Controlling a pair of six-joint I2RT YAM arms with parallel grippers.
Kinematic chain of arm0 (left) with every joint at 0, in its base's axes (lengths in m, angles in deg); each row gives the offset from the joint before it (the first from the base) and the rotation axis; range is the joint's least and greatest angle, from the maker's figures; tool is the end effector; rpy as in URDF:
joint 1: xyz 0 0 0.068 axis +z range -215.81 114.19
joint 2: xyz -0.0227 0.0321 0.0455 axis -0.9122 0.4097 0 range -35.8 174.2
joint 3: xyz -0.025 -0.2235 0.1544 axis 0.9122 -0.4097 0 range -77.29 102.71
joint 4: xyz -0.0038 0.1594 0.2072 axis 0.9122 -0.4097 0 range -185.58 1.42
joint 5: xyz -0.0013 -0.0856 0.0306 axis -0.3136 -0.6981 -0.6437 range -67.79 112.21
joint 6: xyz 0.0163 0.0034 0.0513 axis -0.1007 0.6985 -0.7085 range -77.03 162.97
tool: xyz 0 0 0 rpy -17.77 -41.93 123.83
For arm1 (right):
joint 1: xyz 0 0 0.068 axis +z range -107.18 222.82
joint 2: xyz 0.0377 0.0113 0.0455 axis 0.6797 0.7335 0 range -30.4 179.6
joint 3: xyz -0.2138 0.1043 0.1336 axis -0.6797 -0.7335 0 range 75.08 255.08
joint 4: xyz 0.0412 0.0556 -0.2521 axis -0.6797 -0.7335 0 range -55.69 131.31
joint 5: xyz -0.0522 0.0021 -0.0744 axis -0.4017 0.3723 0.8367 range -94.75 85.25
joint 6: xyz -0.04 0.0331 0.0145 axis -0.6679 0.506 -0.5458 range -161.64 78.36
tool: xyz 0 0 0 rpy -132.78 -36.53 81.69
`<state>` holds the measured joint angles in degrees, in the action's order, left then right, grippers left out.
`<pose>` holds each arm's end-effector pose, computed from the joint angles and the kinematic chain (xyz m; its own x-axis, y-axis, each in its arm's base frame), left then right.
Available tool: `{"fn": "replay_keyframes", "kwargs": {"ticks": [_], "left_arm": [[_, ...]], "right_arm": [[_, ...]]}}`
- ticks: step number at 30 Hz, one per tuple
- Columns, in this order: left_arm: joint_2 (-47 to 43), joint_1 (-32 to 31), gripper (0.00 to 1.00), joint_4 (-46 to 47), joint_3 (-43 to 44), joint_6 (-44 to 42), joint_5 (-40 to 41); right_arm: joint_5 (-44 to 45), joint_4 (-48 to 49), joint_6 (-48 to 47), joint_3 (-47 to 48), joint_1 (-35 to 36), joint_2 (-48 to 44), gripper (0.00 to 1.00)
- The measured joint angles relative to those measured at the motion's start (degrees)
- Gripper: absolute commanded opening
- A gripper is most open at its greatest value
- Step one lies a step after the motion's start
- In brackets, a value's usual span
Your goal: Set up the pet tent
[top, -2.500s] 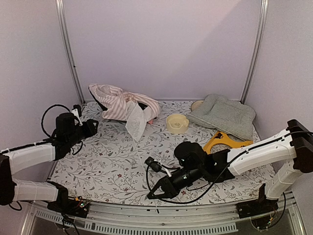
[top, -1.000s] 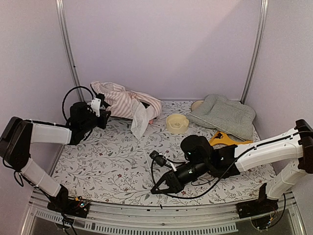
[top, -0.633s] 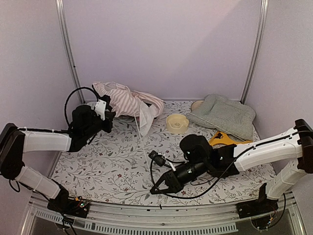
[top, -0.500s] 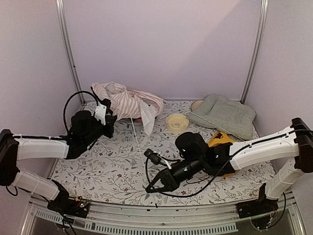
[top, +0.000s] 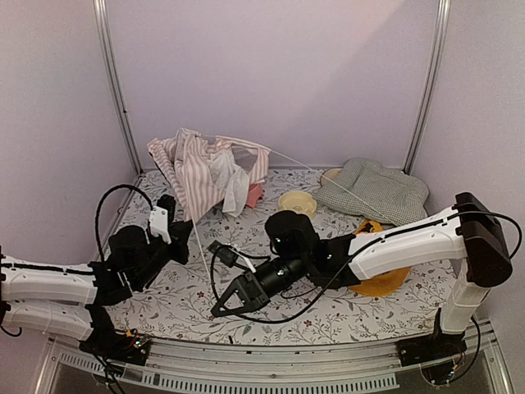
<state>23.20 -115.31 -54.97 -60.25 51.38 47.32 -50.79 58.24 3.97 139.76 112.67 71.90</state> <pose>0.1488 -0.1509 0.2050 -0.1541 -0.0234 -0.9878 0.3976 0.9137 -0.0837 0.1135 0.3835 0.2346 -0.7165 -0.5130 -0.4727 -0.5312 -0.0380 0.8464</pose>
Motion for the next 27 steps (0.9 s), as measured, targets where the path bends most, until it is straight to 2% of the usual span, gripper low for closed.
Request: {"fn": "replay_keyframes", "kwargs": {"ticks": [12,27], "left_arm": [[-13.68,-11.63,0.0,-1.79,-5.07,4.83,10.27],[-14.45,-22.77,0.0,-5.44,-5.18,8.11,18.99]], "right_arm": [[0.46,4.61,4.13,11.76,-1.38,6.56,0.0],[8.28,2.05,0.98,24.11,-4.24,9.6,0.0]]}}
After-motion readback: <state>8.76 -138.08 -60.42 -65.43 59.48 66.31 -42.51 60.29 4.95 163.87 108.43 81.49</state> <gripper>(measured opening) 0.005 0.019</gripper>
